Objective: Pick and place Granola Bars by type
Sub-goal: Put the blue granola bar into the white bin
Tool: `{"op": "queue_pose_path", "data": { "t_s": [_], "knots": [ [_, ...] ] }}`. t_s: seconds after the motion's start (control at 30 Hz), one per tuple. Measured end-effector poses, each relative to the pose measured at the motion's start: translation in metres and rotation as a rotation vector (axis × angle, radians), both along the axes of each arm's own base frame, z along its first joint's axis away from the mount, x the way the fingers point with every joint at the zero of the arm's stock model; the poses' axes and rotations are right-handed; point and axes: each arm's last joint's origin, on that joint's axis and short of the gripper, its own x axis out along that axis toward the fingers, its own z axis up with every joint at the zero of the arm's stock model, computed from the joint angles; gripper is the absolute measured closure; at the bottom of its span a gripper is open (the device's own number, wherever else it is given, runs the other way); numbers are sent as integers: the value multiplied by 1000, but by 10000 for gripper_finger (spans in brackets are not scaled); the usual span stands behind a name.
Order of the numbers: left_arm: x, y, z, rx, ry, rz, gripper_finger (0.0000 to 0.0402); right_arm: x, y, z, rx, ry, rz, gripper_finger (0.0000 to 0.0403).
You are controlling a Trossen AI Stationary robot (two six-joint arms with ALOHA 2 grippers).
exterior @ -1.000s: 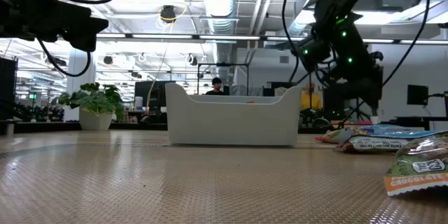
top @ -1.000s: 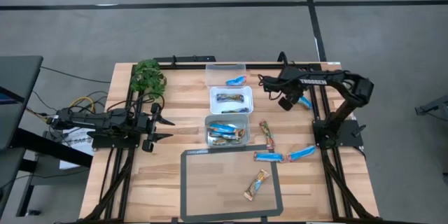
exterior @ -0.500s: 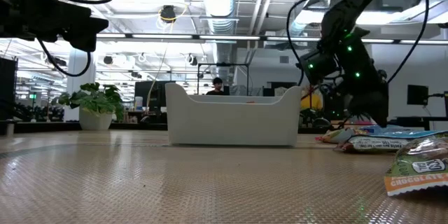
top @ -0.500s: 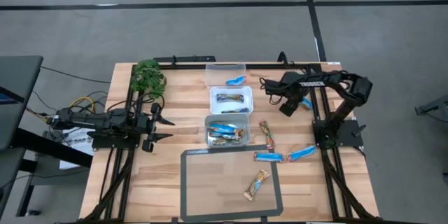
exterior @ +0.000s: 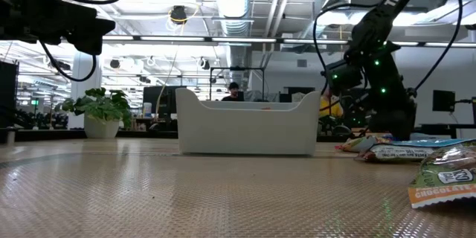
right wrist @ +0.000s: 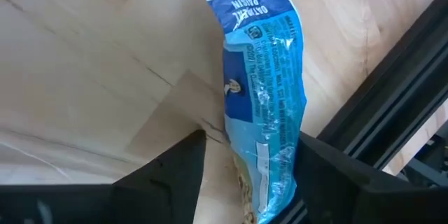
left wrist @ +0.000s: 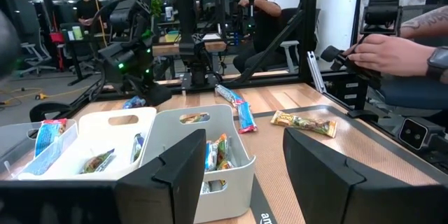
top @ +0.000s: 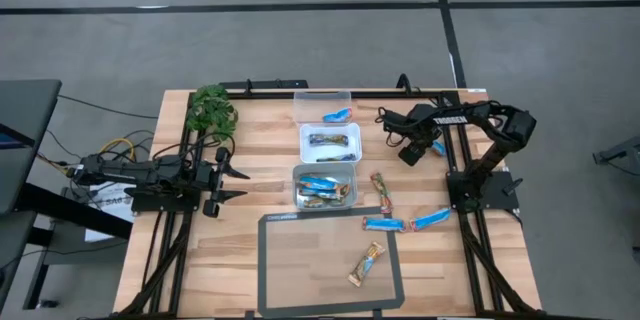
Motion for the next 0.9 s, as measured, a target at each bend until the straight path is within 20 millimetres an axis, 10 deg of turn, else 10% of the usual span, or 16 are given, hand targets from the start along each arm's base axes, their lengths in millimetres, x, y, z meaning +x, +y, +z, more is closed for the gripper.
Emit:
{"op": "queue_pose_path", "data": {
  "t_s": [0.57, 0.9],
  "knots": [
    [0, 0, 0, 0, 1, 0, 216, 8, 1, -2, -49, -73, -16, 354],
    [0, 0, 0, 0, 1, 0, 216, 33, 13, 39, -246, -468, 15, 364]
  ]
}}
